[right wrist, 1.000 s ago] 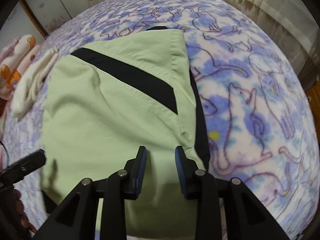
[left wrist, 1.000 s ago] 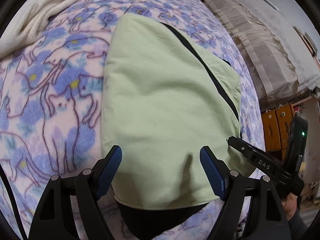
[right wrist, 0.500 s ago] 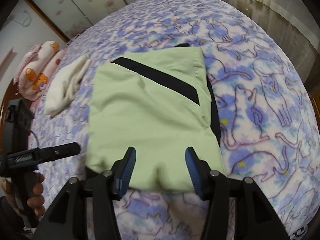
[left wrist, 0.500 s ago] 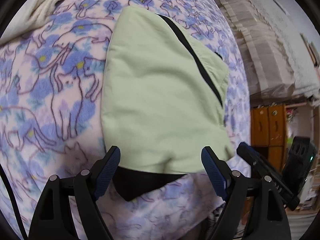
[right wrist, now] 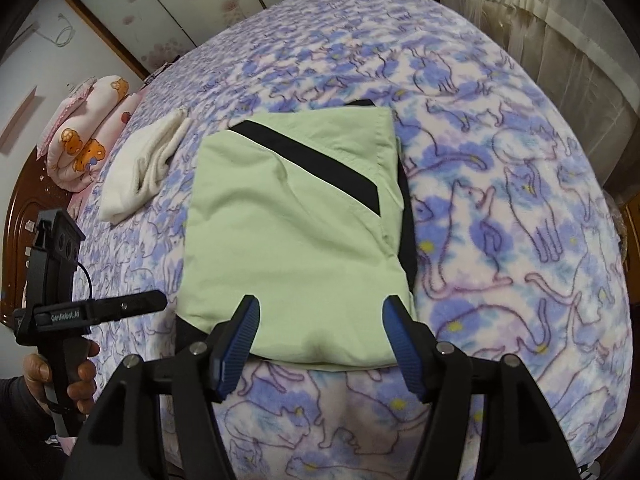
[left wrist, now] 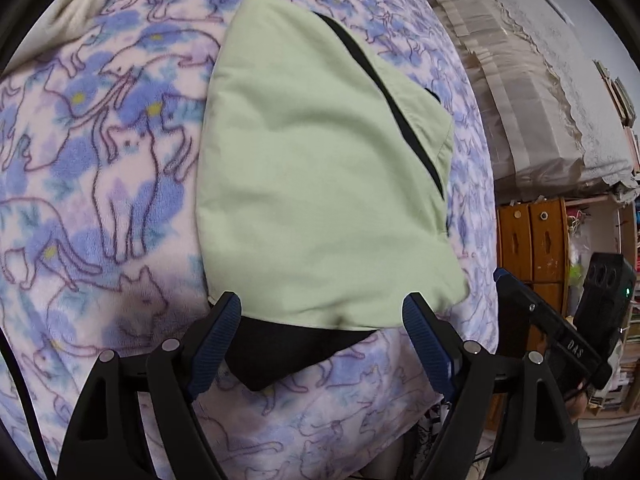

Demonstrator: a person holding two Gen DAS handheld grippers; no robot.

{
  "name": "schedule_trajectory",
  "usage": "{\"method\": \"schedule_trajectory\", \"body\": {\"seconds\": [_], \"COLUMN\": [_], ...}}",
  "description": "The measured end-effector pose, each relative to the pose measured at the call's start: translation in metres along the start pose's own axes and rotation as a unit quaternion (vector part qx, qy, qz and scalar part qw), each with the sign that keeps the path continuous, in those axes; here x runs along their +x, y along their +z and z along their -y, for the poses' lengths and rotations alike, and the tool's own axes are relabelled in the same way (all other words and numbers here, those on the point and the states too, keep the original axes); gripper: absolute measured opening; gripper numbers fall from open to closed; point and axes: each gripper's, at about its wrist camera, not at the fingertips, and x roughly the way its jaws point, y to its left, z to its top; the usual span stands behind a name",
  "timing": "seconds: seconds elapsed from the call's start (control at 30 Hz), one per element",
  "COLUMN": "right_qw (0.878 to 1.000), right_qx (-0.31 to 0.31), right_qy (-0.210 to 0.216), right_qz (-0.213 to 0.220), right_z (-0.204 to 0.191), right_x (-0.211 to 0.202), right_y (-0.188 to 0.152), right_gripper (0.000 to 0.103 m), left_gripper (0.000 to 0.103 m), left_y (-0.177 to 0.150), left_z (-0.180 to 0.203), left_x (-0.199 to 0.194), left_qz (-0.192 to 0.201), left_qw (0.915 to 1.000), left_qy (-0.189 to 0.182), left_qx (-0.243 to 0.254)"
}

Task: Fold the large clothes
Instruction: 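Grasp the bundle end with both tools and fold it over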

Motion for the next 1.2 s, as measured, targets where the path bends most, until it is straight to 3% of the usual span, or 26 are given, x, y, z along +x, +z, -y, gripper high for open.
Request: {"method": "schedule_trajectory", "body": {"seconds": [0.13,0.3,0.43,0.63,0.9,1.03,1.2], "right_qw": [0.999,0.998,0.995,0.989,0.974,0.972,0.968], "right_qx": [0.026,0.055,0.075,0.086,0.044,0.018,0.027], "right_qy": [0.012,0.027,0.052,0.110,0.214,0.224,0.237], "right_qz": [-0.017,-0.030,-0.039,-0.055,-0.060,-0.071,-0.081], "right_z": [0.021,0.049,0.072,0.092,0.086,0.073,0.074], "right_x": [0.021,0.050,0.072,0.104,0.128,0.142,0.154], "right_y": [0.002,0.008,0.016,0.024,0.044,0.055,0.060], "right_gripper": [0.064,0.064,0.064,0.064,0.062,0.058,0.047], "left_gripper": [0.082,0.082,0.082,0.082,0.083,0.084,0.084], "left_y": [0.003,0.011,0.019,0.025,0.035,0.039,0.048], "left_z": [-0.011,-0.019,-0.036,-0.064,-0.065,-0.059,-0.048], "left_x": [0.015,0.025,0.034,0.057,0.074,0.081,0.088], "left_qz": [-0.006,0.015,0.020,0.003,0.009,0.009,0.008], "left_qw": [0.9999,0.9998,0.9996,0.9960,0.9947,0.9945,0.9953], "left_qy": [-0.012,-0.008,-0.011,-0.062,-0.090,-0.093,-0.087], "left_qx": [-0.001,0.008,-0.017,-0.064,-0.048,-0.045,-0.043]}}
